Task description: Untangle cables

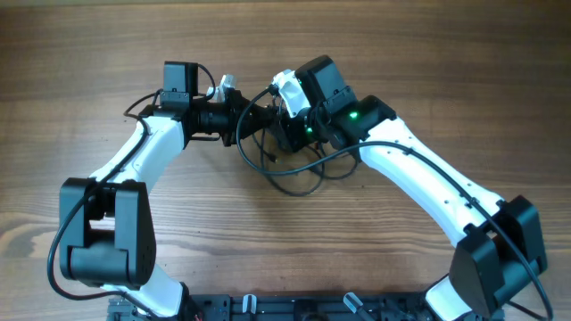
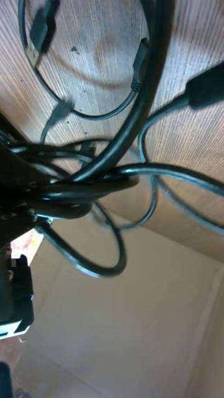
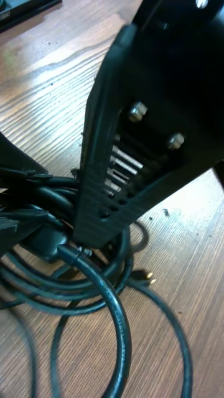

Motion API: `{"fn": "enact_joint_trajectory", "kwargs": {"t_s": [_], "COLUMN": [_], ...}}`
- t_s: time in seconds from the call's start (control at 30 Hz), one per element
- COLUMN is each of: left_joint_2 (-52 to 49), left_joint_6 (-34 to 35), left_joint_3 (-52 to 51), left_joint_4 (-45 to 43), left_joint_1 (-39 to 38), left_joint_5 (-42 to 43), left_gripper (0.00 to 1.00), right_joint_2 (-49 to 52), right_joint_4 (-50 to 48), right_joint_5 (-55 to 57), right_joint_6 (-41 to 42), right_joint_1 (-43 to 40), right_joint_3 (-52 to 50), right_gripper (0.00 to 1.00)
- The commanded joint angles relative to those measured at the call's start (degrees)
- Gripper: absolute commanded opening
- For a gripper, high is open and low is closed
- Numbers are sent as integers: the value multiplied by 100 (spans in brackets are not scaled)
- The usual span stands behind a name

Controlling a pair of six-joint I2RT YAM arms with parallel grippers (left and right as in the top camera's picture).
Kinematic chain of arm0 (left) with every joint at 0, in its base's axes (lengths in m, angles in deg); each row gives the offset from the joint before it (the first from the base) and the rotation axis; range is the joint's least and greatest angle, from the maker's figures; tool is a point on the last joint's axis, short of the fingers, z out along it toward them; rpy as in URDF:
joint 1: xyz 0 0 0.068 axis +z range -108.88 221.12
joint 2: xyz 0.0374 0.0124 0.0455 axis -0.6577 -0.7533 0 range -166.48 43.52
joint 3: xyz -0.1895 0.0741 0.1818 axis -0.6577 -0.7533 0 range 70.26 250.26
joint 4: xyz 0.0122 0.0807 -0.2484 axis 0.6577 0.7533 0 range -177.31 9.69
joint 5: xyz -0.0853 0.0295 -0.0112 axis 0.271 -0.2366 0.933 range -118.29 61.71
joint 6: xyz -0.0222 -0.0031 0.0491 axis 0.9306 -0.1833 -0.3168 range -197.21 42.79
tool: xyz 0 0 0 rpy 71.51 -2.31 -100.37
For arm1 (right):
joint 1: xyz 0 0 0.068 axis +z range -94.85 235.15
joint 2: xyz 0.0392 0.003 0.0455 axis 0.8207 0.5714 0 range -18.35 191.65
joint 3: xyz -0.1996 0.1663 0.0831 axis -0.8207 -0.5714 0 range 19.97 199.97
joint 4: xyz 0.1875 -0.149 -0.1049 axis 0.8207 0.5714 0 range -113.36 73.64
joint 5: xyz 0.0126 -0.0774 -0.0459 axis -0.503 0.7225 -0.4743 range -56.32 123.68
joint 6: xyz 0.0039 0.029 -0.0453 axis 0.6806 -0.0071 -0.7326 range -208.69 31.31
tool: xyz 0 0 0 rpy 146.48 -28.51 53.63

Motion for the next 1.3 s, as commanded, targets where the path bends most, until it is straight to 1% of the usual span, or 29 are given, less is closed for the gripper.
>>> {"fn": "enact_joint_trajectory", "kwargs": {"t_s": [0.0, 0.1, 0.17, 0.2, 0.23, 0.27, 0.3, 0.37, 0.4, 0.47, 0.5, 0.53, 0.6, 0.67, 0.73, 0.87, 1.0, 1.07, 1.17, 1.2, 1.27], "left_joint_2": [162, 162, 162, 162, 162, 162, 162, 162, 162, 162, 162, 160, 160, 160, 160, 160, 160, 160, 160, 160, 160], "left_joint_6": [212, 393, 391, 391, 389, 369, 345, 293, 37, -136, -275, -280, -278, -278, -275, -278, -278, -278, -280, -278, -278], "left_joint_3": [59, 59, 59, 59, 59, 59, 59, 59, 59, 55, 52, 52, 52, 52, 52, 52, 52, 52, 52, 52, 52], "left_joint_4": [-109, -330, -518, -625, -658, -656, -656, -660, -656, -605, -407, -243, 308, 719, 881, 1021, 1397, 1558, 1709, 1709, 1668], "left_joint_1": [-17, -20, -20, -20, -20, -20, -20, -17, -17, -17, -17, -17, -17, -17, -17, -17, -17, -17, -17, -20, -17], "left_joint_5": [466, 566, 938, 1104, 1202, 1217, 1217, 1121, 949, 376, -308, -688, -1768, -2514, -2806, -3104, -3799, -4050, -4210, -4199, -4083], "left_gripper": [11, 9, 7, 7, 6, 6, 6, 6, 7, 7, 8, 8, 8, 9, 9, 11, 14, 14, 14, 13, 9], "right_joint_2": [188, 214, 341, 398, 459, 487, 487, 479, 426, 245, 11, -136, -531, -944, -1241, -1631, -2326, -2542, -2699, -2656, -2496], "right_joint_4": [39, 120, 96, 79, 39, -2, -48, -114, -105, -98, -85, -63, -26, -2, 0, -20, -173, -275, -319, -297, -197], "right_joint_5": [-74, -92, -90, -96, -111, -111, -109, -109, -111, -229, -479, -592, -931, -1235, -1252, -1250, -1250, -1231, -929, -973, -1143], "right_joint_6": [4, 2, 116, 179, 225, 273, 273, 271, 278, 278, 273, 275, 273, 262, 264, 291, 1093, 1215, 1615, 1598, 1309], "right_joint_1": [-22, -22, -22, -22, -22, -22, -22, -85, -195, -376, -525, -614, -828, -962, -984, -1071, -1794, -2068, -2365, -2350, -2236], "right_joint_3": [98, 92, 92, 92, 92, 92, 92, 94, 94, 94, 94, 94, 94, 94, 94, 94, 94, 94, 94, 92, 92], "right_gripper": [17, 17, 21, 20, 18, 14, 4, 4, 4, 4, 4, 4, 4, 4, 4, 4, 4, 4, 4, 5, 9]}}
